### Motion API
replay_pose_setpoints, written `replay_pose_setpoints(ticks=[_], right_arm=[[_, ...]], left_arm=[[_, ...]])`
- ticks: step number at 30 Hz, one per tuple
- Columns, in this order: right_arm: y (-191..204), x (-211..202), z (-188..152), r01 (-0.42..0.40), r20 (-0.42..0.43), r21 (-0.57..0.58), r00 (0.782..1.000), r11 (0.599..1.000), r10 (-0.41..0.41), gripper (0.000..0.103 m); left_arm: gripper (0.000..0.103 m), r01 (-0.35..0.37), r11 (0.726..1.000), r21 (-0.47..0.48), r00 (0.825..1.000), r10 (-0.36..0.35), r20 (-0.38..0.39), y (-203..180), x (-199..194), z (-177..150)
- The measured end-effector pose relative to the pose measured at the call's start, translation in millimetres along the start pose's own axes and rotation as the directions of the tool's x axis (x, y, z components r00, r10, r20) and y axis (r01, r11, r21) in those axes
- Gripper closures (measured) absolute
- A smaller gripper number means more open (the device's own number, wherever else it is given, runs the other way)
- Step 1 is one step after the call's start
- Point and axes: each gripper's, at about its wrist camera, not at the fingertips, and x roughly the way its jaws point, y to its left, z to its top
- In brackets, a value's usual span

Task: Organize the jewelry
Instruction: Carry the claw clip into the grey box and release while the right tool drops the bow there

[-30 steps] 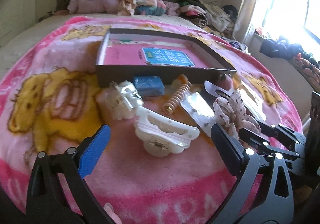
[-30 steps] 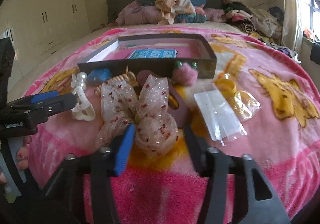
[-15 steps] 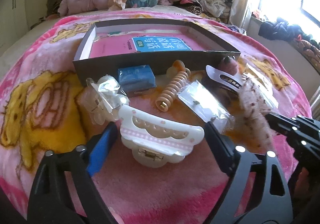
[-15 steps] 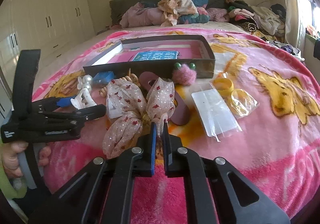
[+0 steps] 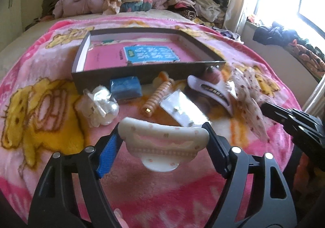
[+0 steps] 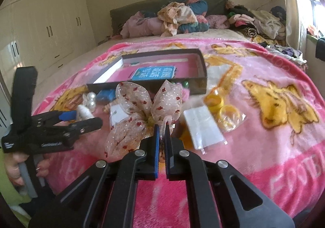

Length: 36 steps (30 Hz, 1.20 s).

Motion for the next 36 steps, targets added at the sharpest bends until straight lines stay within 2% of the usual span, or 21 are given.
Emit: replay_pose_setpoints(ticks=[6, 17, 26, 36], right_arm=[[-12, 4, 18, 0.04, 0.018, 0.006, 0.999, 0.999, -0.04, 0.098], [-35, 23, 66, 0.073, 0.063, 0.003, 0.995, 0.997, -0.073, 0.098], [-34, 54, 93, 0.071, 0.053, -0.027, 0.996, 0.997, -0.07, 0.098], [-37, 96, 118, 0.048, 0.023, -0.005, 0.999, 0.999, -0.047, 0.098]], left_arm=[[0.035, 0.007, 1.0, -0.007, 0.999, -0.007, 0.035, -5, -6, 19], [0.035, -0.056, 0.997, -0.062, 0.993, 0.062, 0.102, 17, 6, 69], [0.035, -0.113, 0.985, -0.131, 0.988, 0.125, 0.089, 44, 35, 98], [0.035, -0.161, 0.976, -0.148, 0.983, 0.172, 0.061, 65, 64, 110]])
